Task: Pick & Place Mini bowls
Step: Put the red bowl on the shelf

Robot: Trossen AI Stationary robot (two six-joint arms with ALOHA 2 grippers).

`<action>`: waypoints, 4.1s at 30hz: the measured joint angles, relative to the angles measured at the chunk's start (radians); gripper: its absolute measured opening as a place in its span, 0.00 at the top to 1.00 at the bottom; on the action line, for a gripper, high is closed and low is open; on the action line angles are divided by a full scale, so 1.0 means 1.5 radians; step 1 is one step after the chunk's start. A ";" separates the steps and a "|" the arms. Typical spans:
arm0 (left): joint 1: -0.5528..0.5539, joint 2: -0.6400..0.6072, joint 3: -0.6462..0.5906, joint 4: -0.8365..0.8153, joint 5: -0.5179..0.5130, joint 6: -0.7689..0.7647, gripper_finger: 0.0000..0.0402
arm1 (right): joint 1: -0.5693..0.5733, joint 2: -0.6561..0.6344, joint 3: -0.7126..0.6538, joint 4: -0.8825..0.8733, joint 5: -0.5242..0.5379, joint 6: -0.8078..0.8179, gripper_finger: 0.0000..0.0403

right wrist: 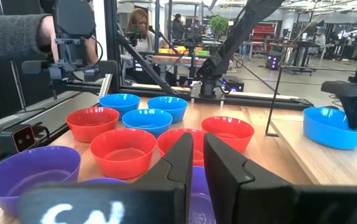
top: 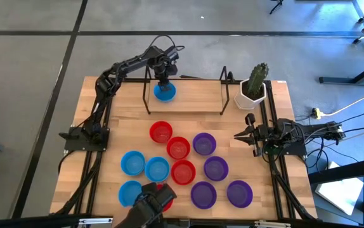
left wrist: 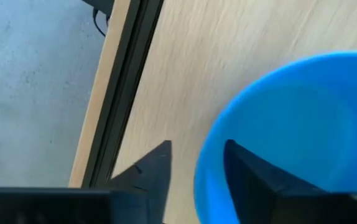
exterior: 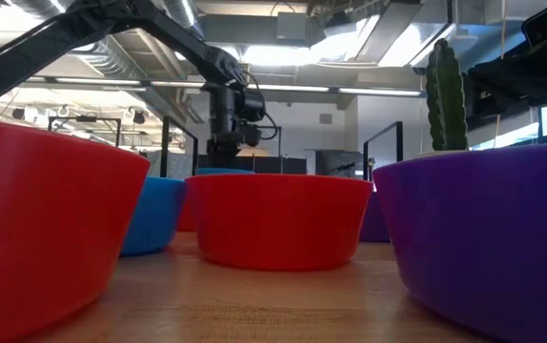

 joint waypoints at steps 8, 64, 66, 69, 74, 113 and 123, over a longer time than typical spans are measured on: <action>-0.018 -0.060 0.000 -0.001 -0.048 -0.012 0.46 | 0.000 0.000 0.000 0.000 0.000 0.001 0.90; -0.400 -1.425 -1.220 0.843 0.140 -0.138 0.99 | 0.000 0.000 0.000 0.000 -0.002 0.032 0.90; -0.400 -1.431 -1.220 0.881 0.143 -0.147 0.99 | 0.000 0.000 0.000 0.000 -0.001 0.035 0.90; -0.400 -1.436 -1.220 0.891 0.137 -0.151 1.00 | 0.000 0.000 0.000 0.000 -0.001 0.035 0.90; -0.399 -1.436 -1.220 0.898 0.132 -0.120 0.99 | 0.000 0.000 0.000 0.000 0.000 0.014 0.90; -0.399 -1.412 -1.202 0.994 0.128 -0.083 0.99 | 0.000 0.000 0.000 0.091 0.000 -0.100 0.90; -0.399 -1.412 -1.202 0.968 0.127 -0.082 0.98 | 0.000 0.000 0.000 0.090 0.000 -0.101 0.94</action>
